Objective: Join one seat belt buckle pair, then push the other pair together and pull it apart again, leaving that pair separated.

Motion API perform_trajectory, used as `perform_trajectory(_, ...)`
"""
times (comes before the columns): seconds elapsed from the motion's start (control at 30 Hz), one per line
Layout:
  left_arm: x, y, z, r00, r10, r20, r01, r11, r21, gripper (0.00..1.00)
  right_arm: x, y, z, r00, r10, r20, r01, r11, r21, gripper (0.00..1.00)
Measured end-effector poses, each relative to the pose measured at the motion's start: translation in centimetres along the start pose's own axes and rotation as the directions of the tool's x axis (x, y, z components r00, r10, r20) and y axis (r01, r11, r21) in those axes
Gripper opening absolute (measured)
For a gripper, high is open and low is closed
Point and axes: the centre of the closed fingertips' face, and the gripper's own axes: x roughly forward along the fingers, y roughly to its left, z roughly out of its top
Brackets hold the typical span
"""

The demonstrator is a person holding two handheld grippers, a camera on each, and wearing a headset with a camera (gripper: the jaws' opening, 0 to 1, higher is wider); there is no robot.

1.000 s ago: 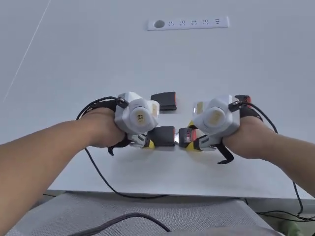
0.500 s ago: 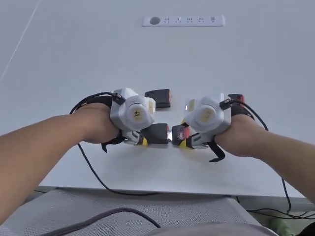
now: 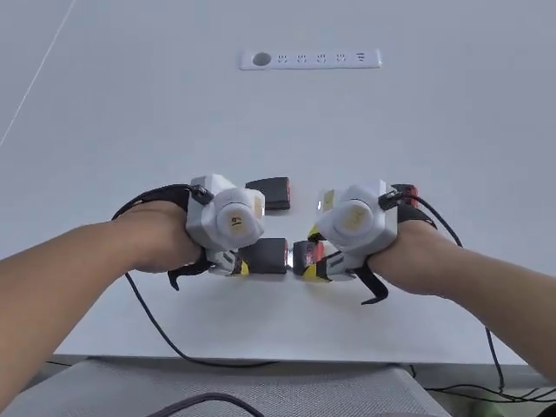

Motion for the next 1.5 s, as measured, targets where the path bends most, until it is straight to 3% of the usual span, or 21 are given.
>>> perform_trajectory(0.17,-1.5,0.4,1.3,0.9988,0.003,0.049,-0.001,1.0,-0.024,0.38,-1.6,-0.1,0.6,0.9999,-0.004,0.017,0.004,1.0,-0.016,0.34)
perform_trajectory(0.27,-2.1,1.4,2.0,0.9962,0.028,0.082,-0.025,0.999,-0.034,0.38,-2.3,-0.8,0.6,0.9995,-0.02,0.024,0.02,1.0,-0.016,0.36)
perform_trajectory(0.4,-2.6,3.1,2.4,0.9934,0.065,0.095,-0.061,0.997,-0.041,0.38,-3.0,-1.9,0.2,0.9989,-0.041,0.023,0.042,0.999,-0.012,0.36)
perform_trajectory(0.67,-3.0,5.5,2.4,0.9921,0.099,0.077,-0.095,0.994,-0.044,0.39,-4.7,-3.8,-1.5,0.9971,-0.076,0.004,0.076,0.997,-0.015,0.36)
perform_trajectory(0.7,-3.0,5.9,1.9,0.9928,0.109,0.051,-0.106,0.993,-0.049,0.39,-4.8,-4.0,-1.9,0.9971,-0.077,-0.005,0.076,0.997,-0.024,0.36)
perform_trajectory(0.9,-2.9,6.7,1.7,0.9916,0.118,0.054,-0.116,0.993,-0.038,0.4,-6.2,-6.0,-3.7,0.9949,-0.097,-0.029,0.096,0.994,-0.044,0.37)
perform_trajectory(1.03,-2.8,6.7,2.1,0.9914,0.101,0.083,-0.1,0.995,-0.024,0.41,-7.0,-6.9,-4.4,0.9926,-0.119,-0.025,0.118,0.992,-0.041,0.35)
perform_trajectory(1.07,-2.7,6.8,2.1,0.9916,0.1,0.083,-0.098,0.995,-0.026,0.41,-7.1,-7.3,-4.8,0.9902,-0.135,-0.037,0.132,0.989,-0.068,0.35)
perform_trajectory(1.27,-1.9,7.9,1.7,0.9927,0.096,0.073,-0.094,0.995,-0.03,0.41,-8.3,-8.5,-5.9,0.9898,-0.136,-0.043,0.133,0.99,-0.051,0.36)
perform_trajectory(1.5,-0.7,9.1,1.3,0.9953,0.079,0.055,-0.079,0.997,-0.013,0.43,-9.9,-11.0,-8.7,0.9848,-0.146,-0.094,0.142,0.989,-0.047,0.36)
